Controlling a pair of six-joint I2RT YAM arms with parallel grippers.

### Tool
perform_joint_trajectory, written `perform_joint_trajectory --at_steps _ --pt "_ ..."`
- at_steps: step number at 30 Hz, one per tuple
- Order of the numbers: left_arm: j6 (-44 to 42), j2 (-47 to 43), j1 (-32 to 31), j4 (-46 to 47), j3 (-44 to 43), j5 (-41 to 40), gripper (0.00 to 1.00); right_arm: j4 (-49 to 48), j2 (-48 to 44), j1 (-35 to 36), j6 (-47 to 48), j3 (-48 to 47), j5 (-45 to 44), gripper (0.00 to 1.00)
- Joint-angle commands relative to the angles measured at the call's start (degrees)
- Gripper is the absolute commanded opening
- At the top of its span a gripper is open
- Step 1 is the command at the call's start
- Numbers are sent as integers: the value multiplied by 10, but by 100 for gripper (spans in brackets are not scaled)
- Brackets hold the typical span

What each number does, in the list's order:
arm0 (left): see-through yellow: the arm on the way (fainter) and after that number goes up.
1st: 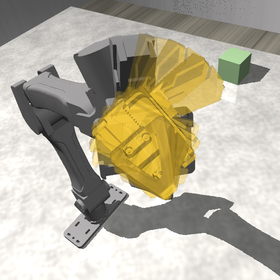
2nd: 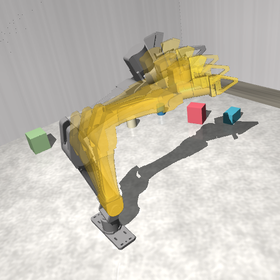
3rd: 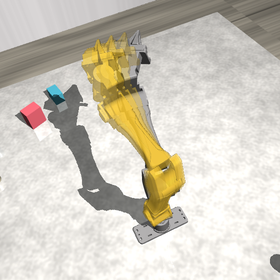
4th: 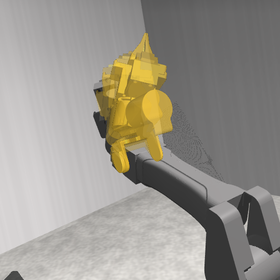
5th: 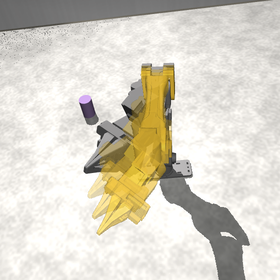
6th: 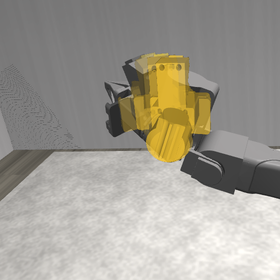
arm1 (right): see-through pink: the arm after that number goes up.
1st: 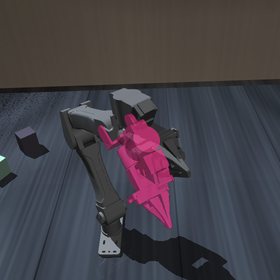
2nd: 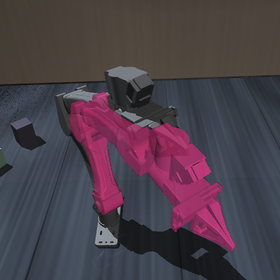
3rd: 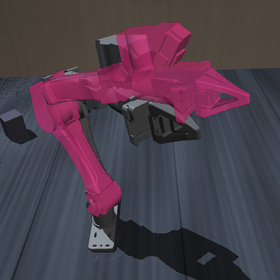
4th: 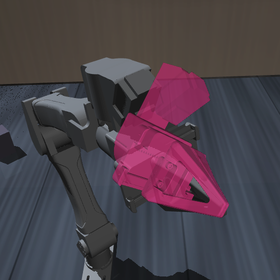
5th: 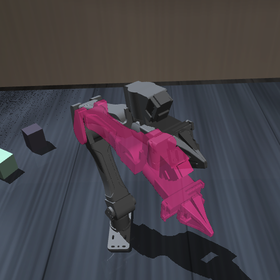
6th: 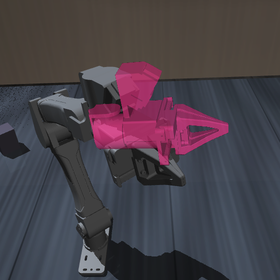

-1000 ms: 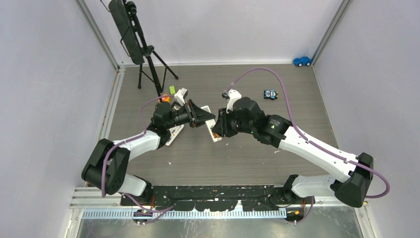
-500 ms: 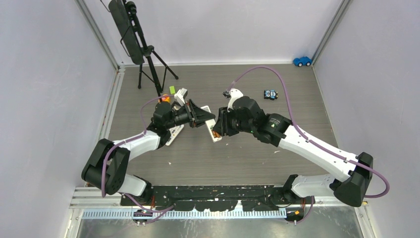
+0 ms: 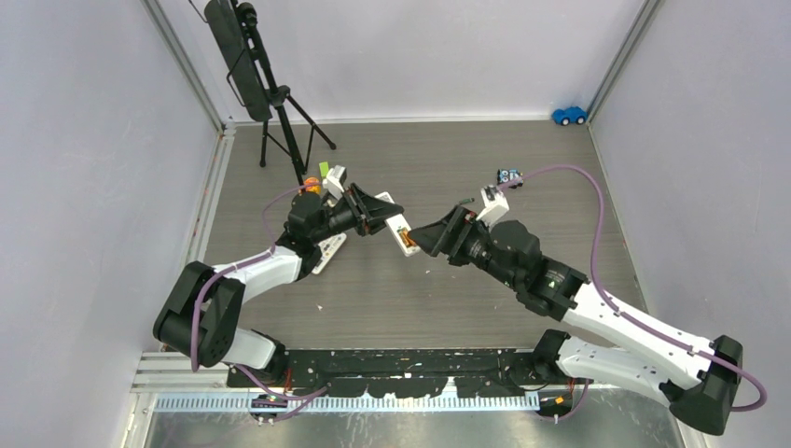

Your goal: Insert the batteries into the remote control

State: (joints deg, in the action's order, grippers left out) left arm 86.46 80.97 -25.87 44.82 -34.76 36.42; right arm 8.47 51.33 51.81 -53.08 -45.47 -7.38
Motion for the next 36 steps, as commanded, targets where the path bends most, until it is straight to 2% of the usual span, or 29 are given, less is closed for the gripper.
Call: perform_joint_trajectory --at_steps 1,5,9,16,25,29,36 --pt "60 -19 0 71 3 -39 0 -160 -51 3 -110 56 -47 82" --pt "103 -20 0 109 13 -75 0 -162 -79 3 -132 72 -55 84" --pt "111 -40 -1 109 18 -99 0 -182 -92 3 -152 92 -56 85" --pt "126 -71 -1 85 14 -104 0 -213 -62 3 -183 95 -47 84" --pt "127 -67 -4 87 11 -97 0 -242 -27 -1 -184 87 -31 80" --pt "127 -65 -7 91 8 -97 0 -246 -23 -6 -194 92 -30 74" --pt "126 -68 -13 92 7 -97 0 -258 -6 -17 -209 92 -20 55"
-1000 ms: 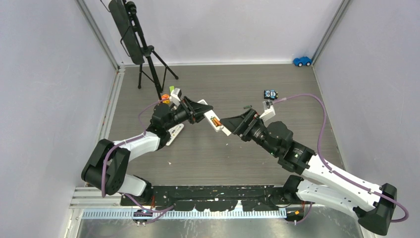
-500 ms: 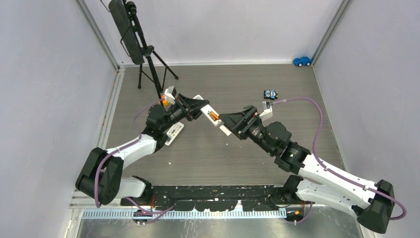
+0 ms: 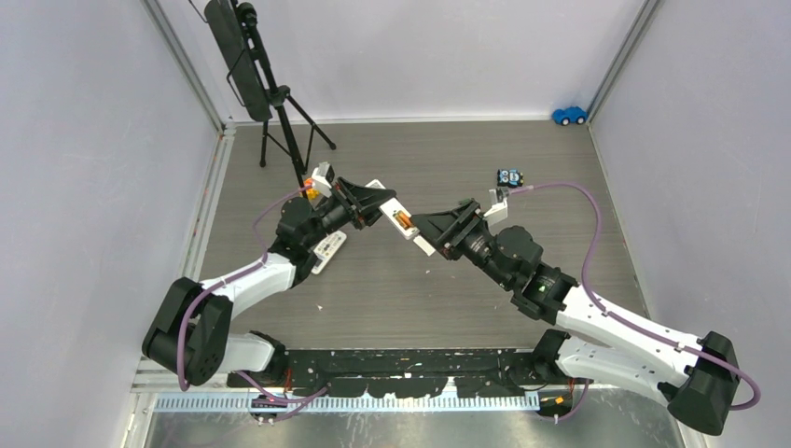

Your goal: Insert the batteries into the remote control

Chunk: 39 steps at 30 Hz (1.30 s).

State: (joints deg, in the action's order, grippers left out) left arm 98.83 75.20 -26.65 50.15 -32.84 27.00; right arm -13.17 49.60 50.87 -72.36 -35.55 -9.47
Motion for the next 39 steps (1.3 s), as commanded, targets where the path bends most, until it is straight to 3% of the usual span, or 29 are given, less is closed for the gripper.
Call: perform_joint_trajectory --at_steps 1,12,19,21,32,39 --pt "2 -9 -6 38 -12 -3 0 -46 14 -10 -18 -7 6 54" --pt "-1 -2 -24 43 -24 -2 0 -59 55 -28 -24 -11 32 37" --pt "-1 -3 -31 44 -24 -4 0 -58 76 -29 -14 -12 34 33" --pt "-4 -4 -31 43 -23 -6 0 -52 74 -29 -13 -14 29 36" --pt "-9 7 -31 42 -13 -13 0 -73 -16 -34 -49 41 -24 76" --pt "-1 13 -31 48 -17 -14 0 -62 -20 -35 15 16 69 79"
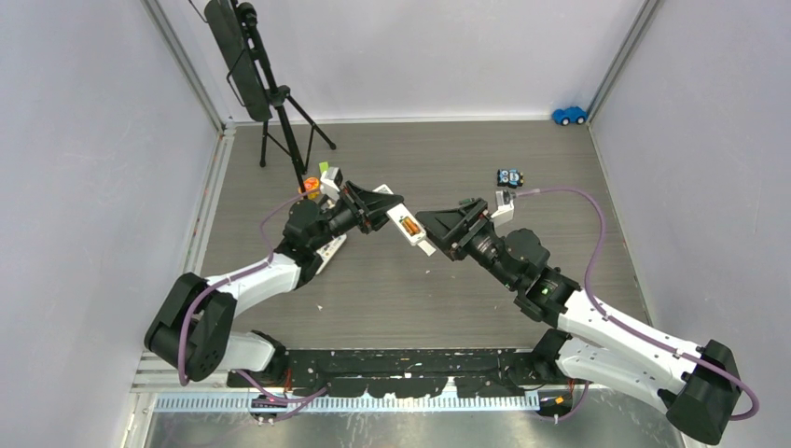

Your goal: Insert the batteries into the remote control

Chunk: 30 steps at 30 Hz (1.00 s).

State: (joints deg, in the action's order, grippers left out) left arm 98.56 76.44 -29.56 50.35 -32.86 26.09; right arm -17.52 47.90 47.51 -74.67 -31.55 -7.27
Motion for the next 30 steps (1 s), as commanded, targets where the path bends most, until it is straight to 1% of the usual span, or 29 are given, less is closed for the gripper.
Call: perform_joint_trajectory --at_steps 1,5,10,18,26,30 --pt "3 1 -1 48 -17 -5 0 -13 -1 -1 42 -29 56 80" --pt "5 -2 -1 50 -17 -2 0 20 14 -1 42 -45 87 80" --pt "5 -4 -1 50 -18 -2 0 -4 47 0 31 -44 101 80" --pt "8 -6 -1 51 -16 5 0 -45 77 -1 7 -35 90 59" --pt "20 -6 -1 60 -17 20 0 -89 108 -1 -25 -18 88 45" --pt "44 -4 -1 81 -12 20 0 -136 122 -5 -56 8 79 39"
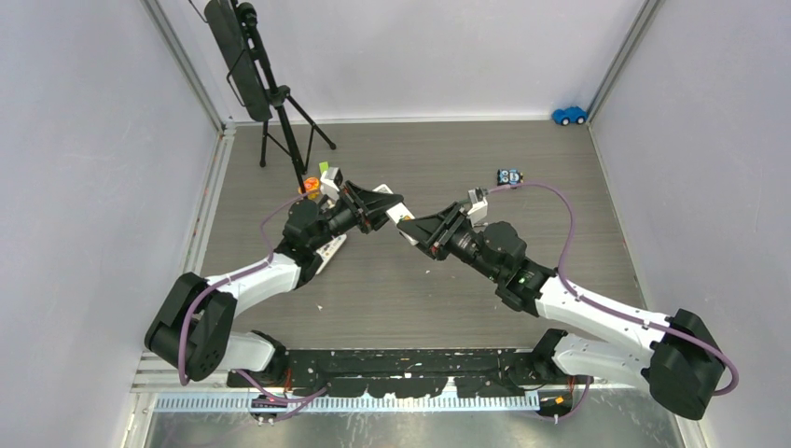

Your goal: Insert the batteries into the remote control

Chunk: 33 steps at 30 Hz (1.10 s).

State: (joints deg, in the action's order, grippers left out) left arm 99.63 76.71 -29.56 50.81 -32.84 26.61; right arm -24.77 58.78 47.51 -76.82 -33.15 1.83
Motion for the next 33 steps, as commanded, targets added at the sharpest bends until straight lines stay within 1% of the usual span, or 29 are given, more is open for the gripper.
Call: perform_joint_trajectory --at_steps 1,5,7,8,9,12,13,15,18,21,24,27,33 --pt "39 -6 -1 82 -12 15 0 -68 17 -6 -36 25 -11 37" --pt "45 -8 -1 86 -13 16 0 -77 31 -8 -34 23 -6 29" --pt "44 -9 -1 86 -13 15 0 -84 35 -9 -32 22 -2 29" --pt "42 -8 -1 86 -13 15 0 -86 34 -10 -30 21 1 31" --pt "38 -8 -1 85 -12 14 0 -87 32 -10 -28 20 3 37" --pt "20 -4 -1 81 -9 11 0 -82 13 -13 -19 18 11 62" --pt "11 -3 -1 75 -8 12 0 -81 2 -14 -13 19 12 69" --pt "-9 -2 -1 65 -7 11 0 -68 -22 -17 -3 18 16 76" --pt "-33 1 -1 51 -5 13 0 -46 -58 -21 10 18 22 79" --pt "-41 7 -1 58 -5 18 0 -20 -83 -21 16 22 20 78" --pt "-44 13 -1 67 -6 23 0 11 -94 -21 23 21 17 72" --pt "-48 13 -1 68 -8 26 0 37 -94 -21 34 15 17 64" --pt "-57 10 -1 59 -12 28 0 68 -82 -21 63 0 25 45"
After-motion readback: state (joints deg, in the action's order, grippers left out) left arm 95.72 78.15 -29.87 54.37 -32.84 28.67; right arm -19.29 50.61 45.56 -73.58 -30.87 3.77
